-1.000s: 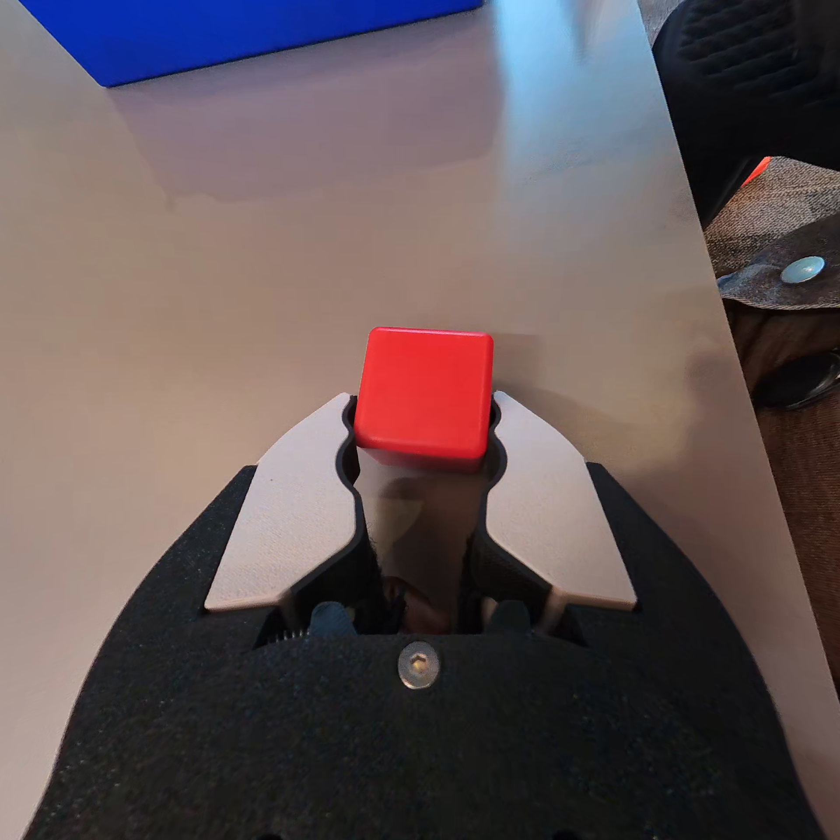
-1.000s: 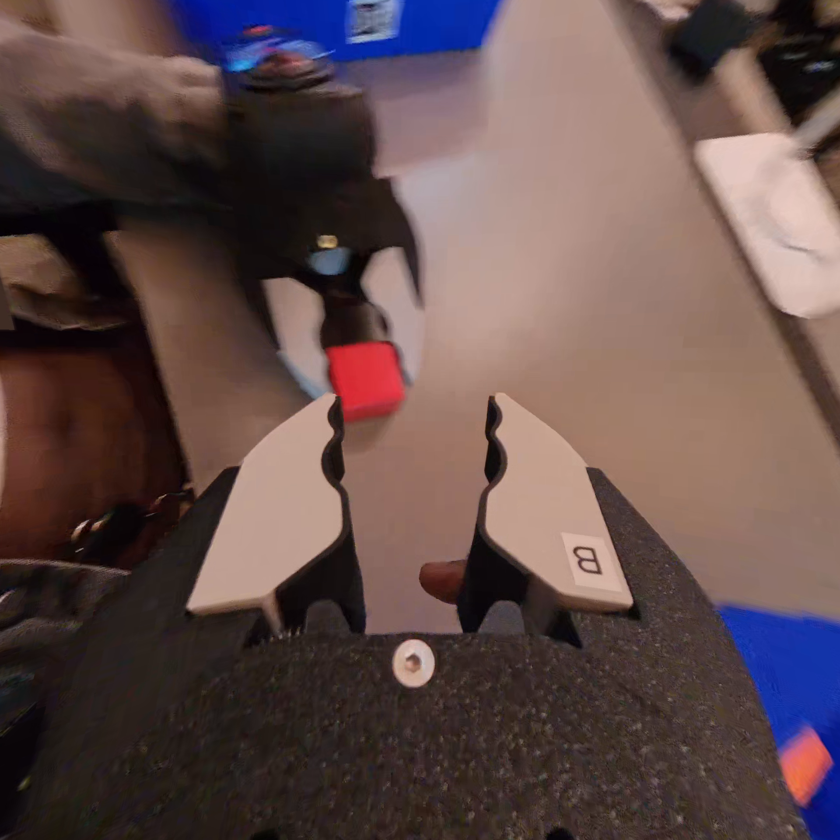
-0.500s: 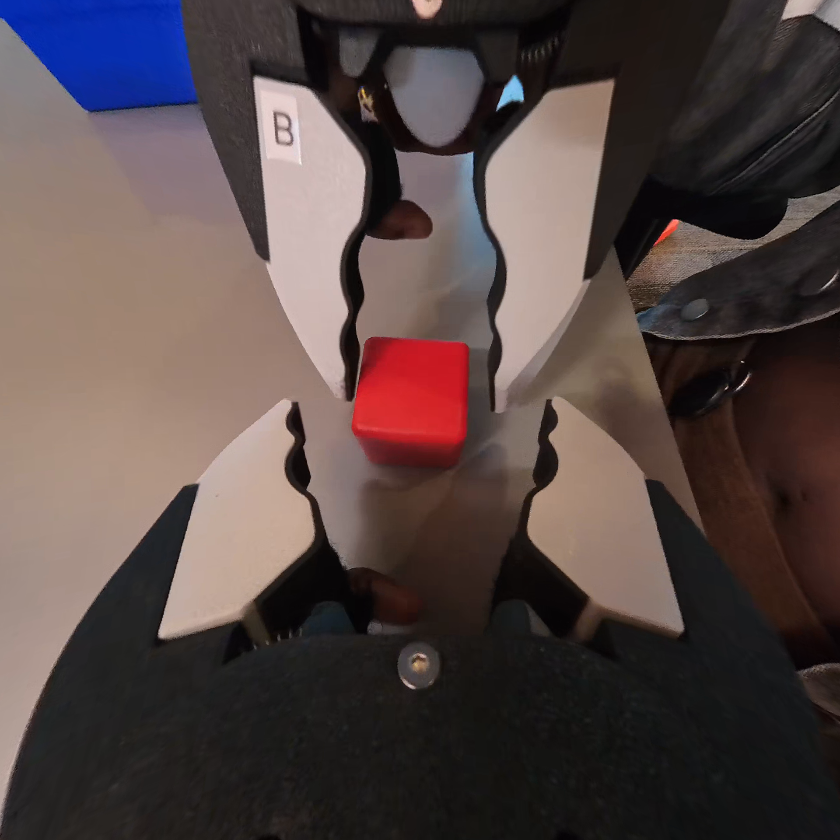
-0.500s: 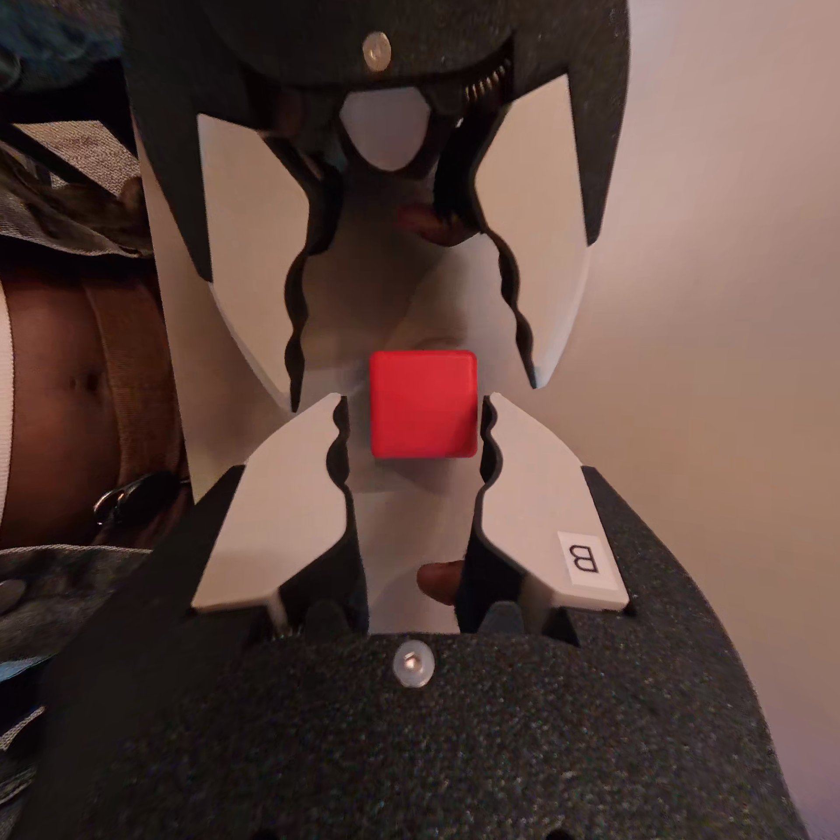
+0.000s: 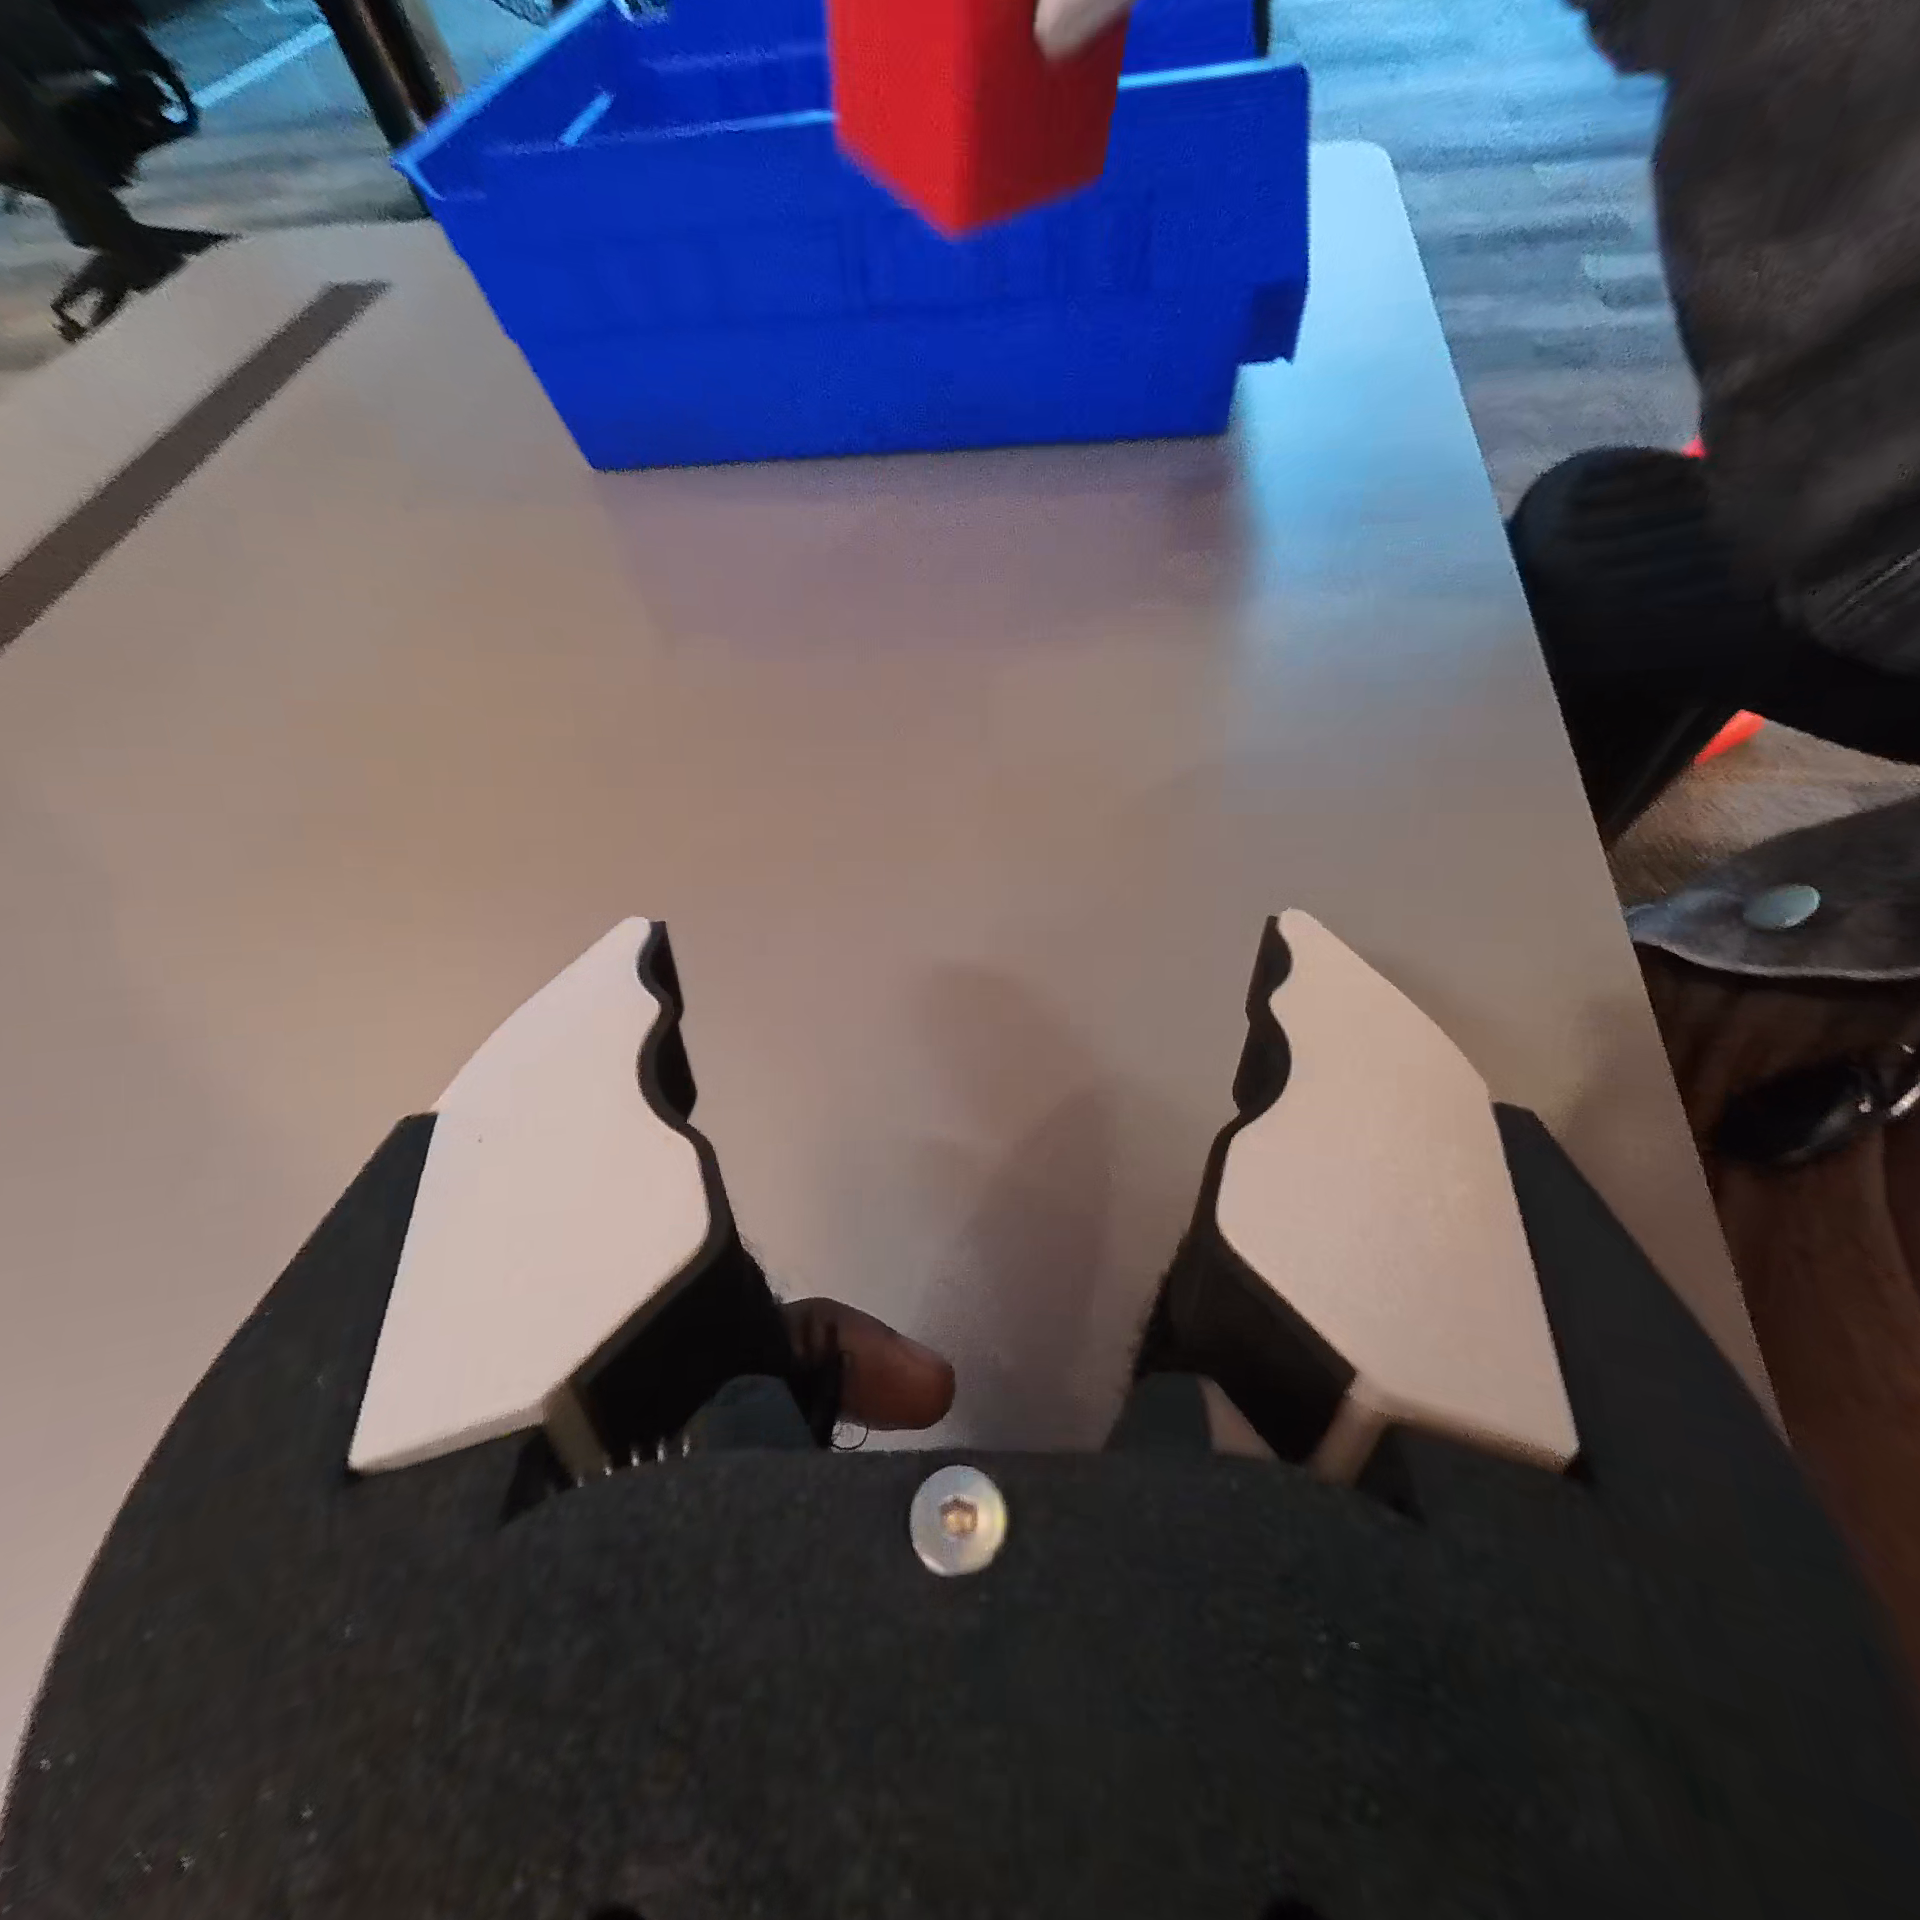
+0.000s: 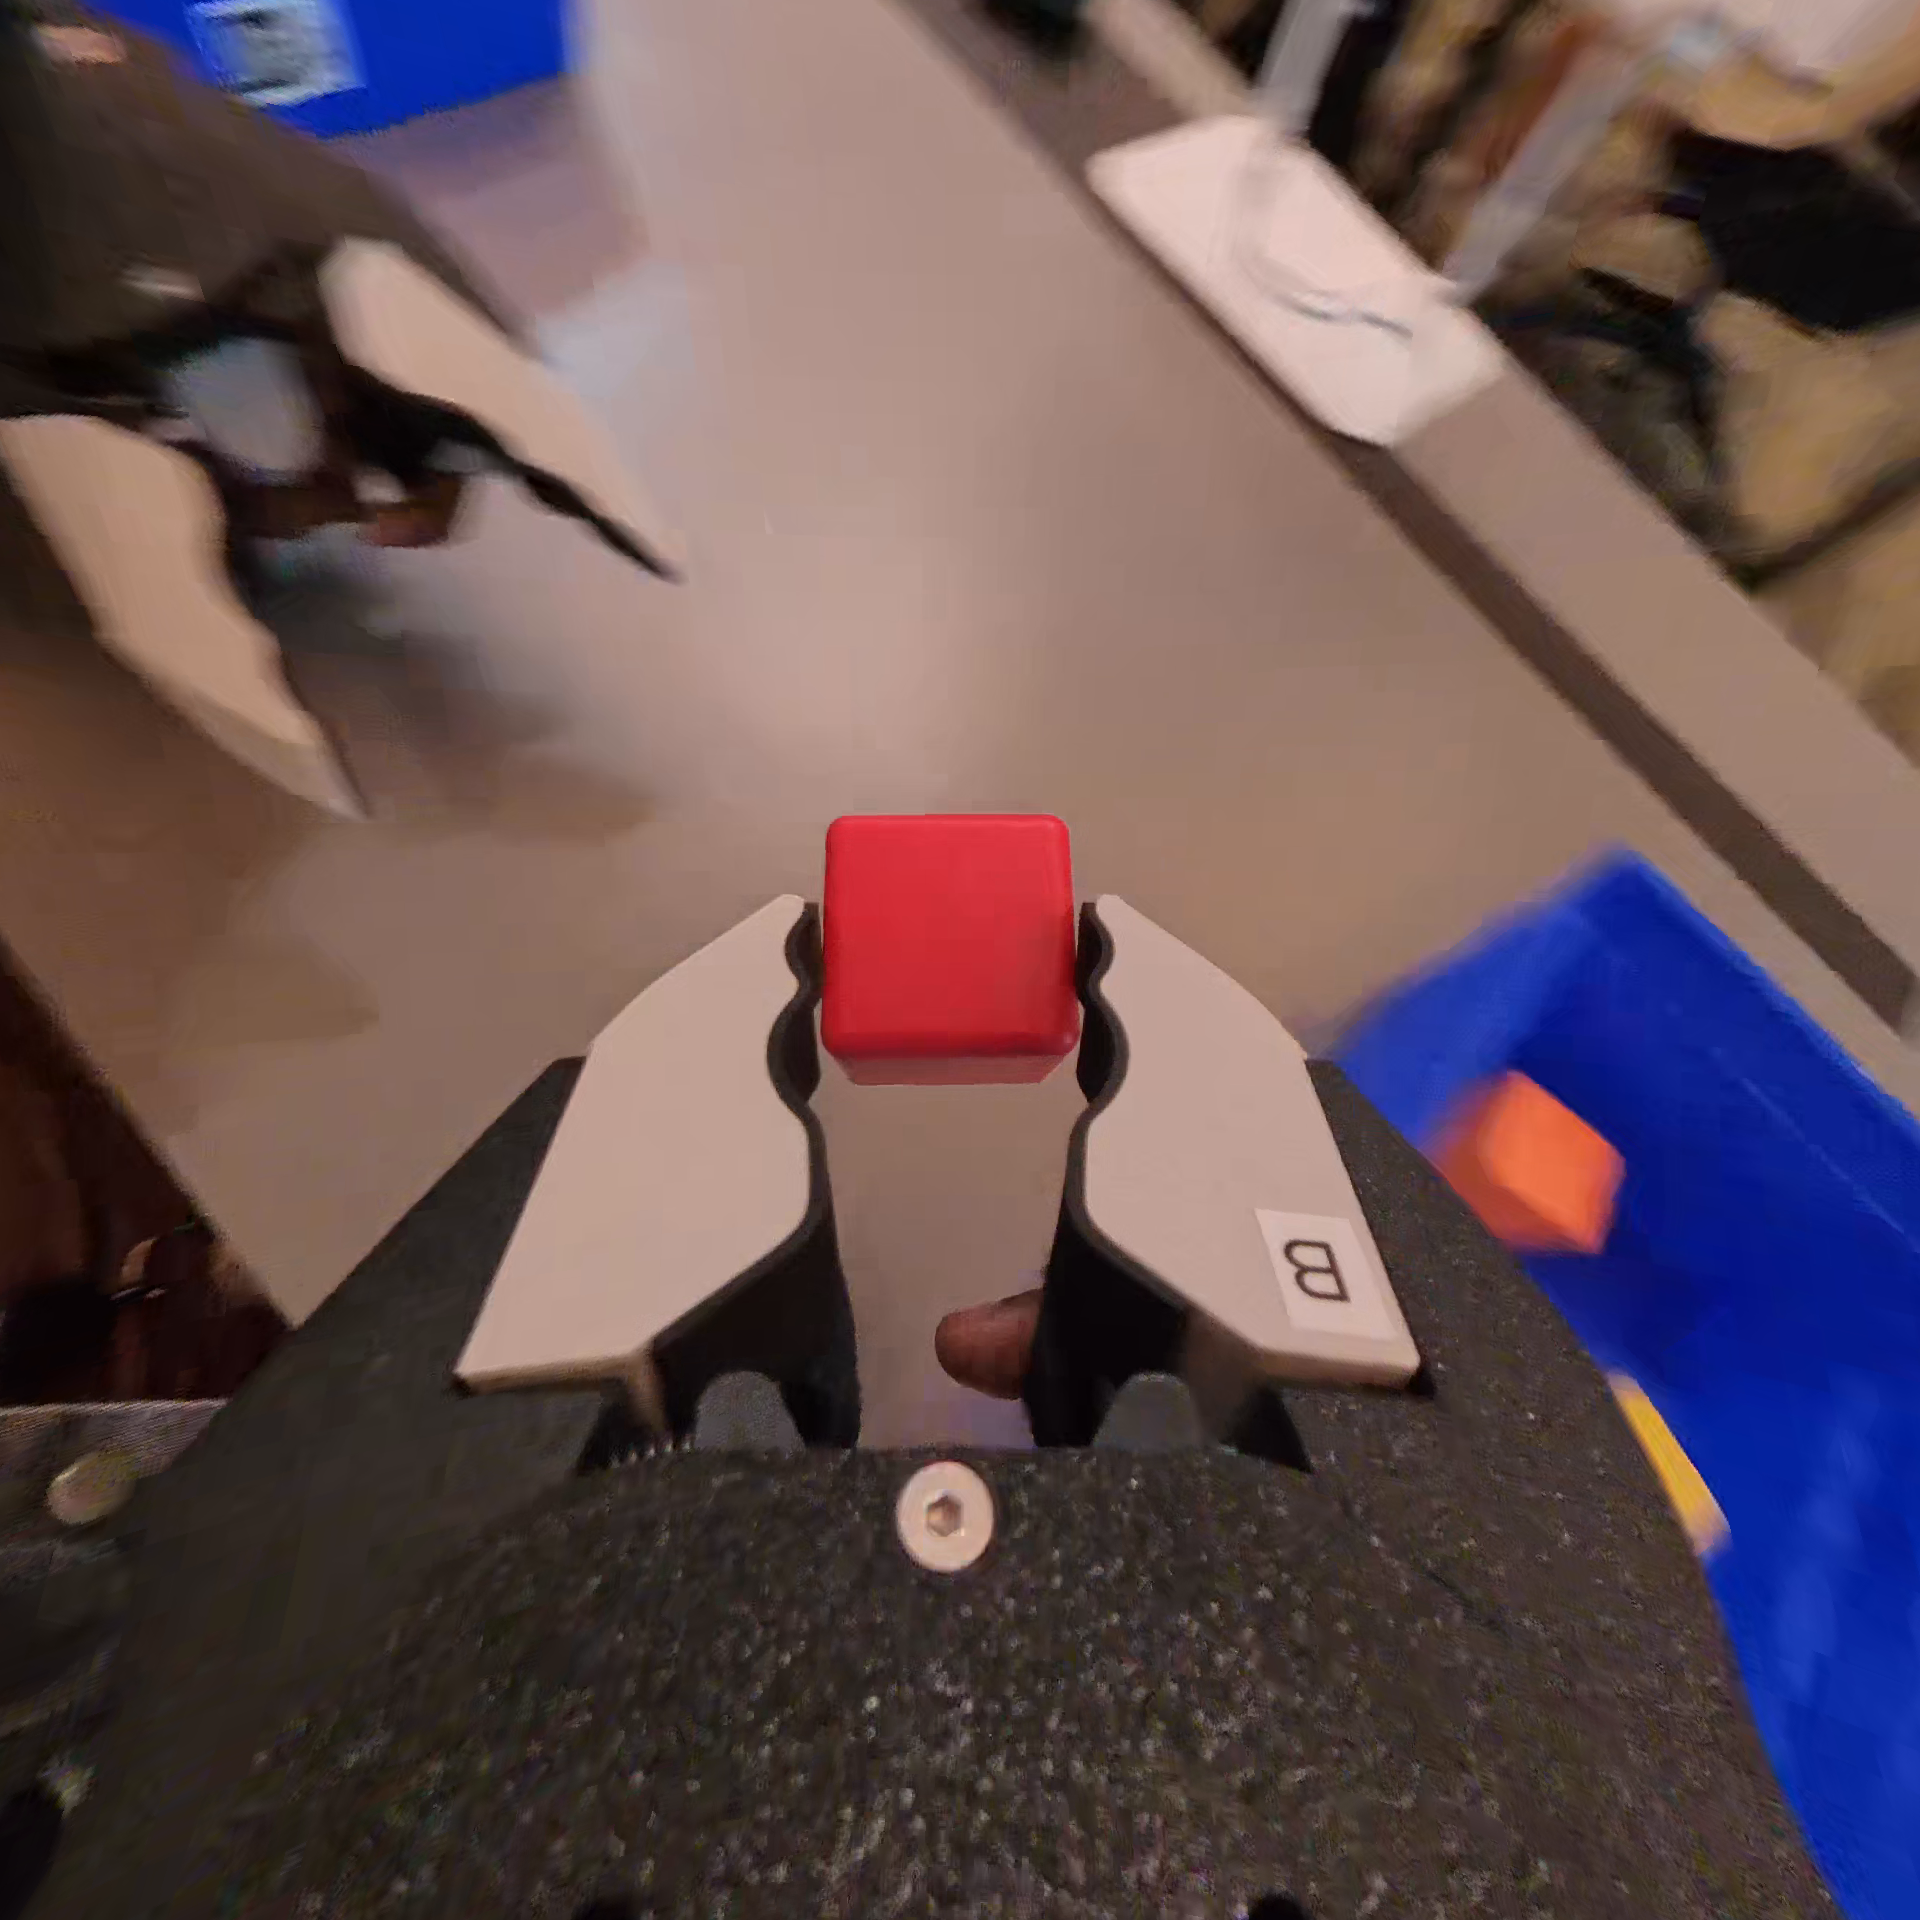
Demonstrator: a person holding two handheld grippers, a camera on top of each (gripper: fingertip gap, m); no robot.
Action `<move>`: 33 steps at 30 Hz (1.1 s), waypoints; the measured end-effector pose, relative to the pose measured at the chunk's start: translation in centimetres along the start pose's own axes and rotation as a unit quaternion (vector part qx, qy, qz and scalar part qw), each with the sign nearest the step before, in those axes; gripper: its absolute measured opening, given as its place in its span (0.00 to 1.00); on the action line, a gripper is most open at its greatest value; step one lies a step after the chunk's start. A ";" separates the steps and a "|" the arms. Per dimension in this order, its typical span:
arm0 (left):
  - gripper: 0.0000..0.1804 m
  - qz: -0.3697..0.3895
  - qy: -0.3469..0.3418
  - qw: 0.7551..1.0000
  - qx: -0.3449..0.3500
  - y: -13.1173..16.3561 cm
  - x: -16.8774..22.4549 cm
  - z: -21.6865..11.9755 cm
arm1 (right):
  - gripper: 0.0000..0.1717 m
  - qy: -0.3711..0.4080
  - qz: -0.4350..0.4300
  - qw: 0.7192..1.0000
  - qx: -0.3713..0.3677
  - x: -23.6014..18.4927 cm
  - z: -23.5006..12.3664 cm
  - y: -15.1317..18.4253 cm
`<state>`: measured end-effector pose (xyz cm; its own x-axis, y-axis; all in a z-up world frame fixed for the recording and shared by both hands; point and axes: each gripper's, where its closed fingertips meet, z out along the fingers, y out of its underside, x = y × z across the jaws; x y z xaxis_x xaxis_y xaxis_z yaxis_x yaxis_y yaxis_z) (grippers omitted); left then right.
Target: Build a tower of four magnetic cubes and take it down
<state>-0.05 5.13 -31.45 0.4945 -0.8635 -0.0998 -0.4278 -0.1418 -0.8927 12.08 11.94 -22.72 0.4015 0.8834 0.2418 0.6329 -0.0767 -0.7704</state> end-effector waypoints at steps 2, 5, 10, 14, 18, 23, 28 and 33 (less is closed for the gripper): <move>0.57 -0.004 -0.012 1.000 0.011 -0.3 -0.5 -0.2 | 0.27 0.073 0.057 0.996 0.000 4.6 -3.2 2.1; 0.57 -0.008 -0.021 1.000 0.020 -0.5 -0.9 -0.3 | 0.28 0.153 0.144 0.977 -0.024 10.0 -6.6 6.8; 0.56 -0.014 -0.031 0.999 0.028 -0.7 -1.4 -0.4 | 0.27 0.222 0.241 0.942 -0.076 14.0 -8.8 14.3; 0.56 -0.019 -0.037 0.998 0.037 -1.0 -1.6 -0.6 | 0.28 0.229 0.277 0.926 -0.115 14.7 -8.4 17.8; 0.56 -0.020 -0.042 0.998 0.044 -1.1 -1.8 -0.7 | 0.28 0.227 0.297 0.915 -0.156 15.0 -7.2 20.5; 0.56 -0.020 -0.051 0.997 0.049 -1.2 -2.0 -0.9 | 0.28 0.230 0.307 0.904 -0.190 15.0 -6.6 22.8; 0.56 -0.024 -0.062 0.997 0.049 -1.3 -2.4 -1.0 | 0.28 0.219 0.317 0.901 -0.198 14.8 -6.1 23.7; 0.56 -0.030 -0.072 0.996 0.044 -1.1 -2.8 -1.1 | 0.28 0.206 0.326 0.899 -0.208 14.2 -6.2 24.1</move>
<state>-1.85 7.14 -29.72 0.6233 -0.7753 -0.1018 -0.3296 -0.1424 -0.9333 37.16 19.77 -34.13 0.9339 0.3478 0.0834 0.3324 -0.7581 -0.5611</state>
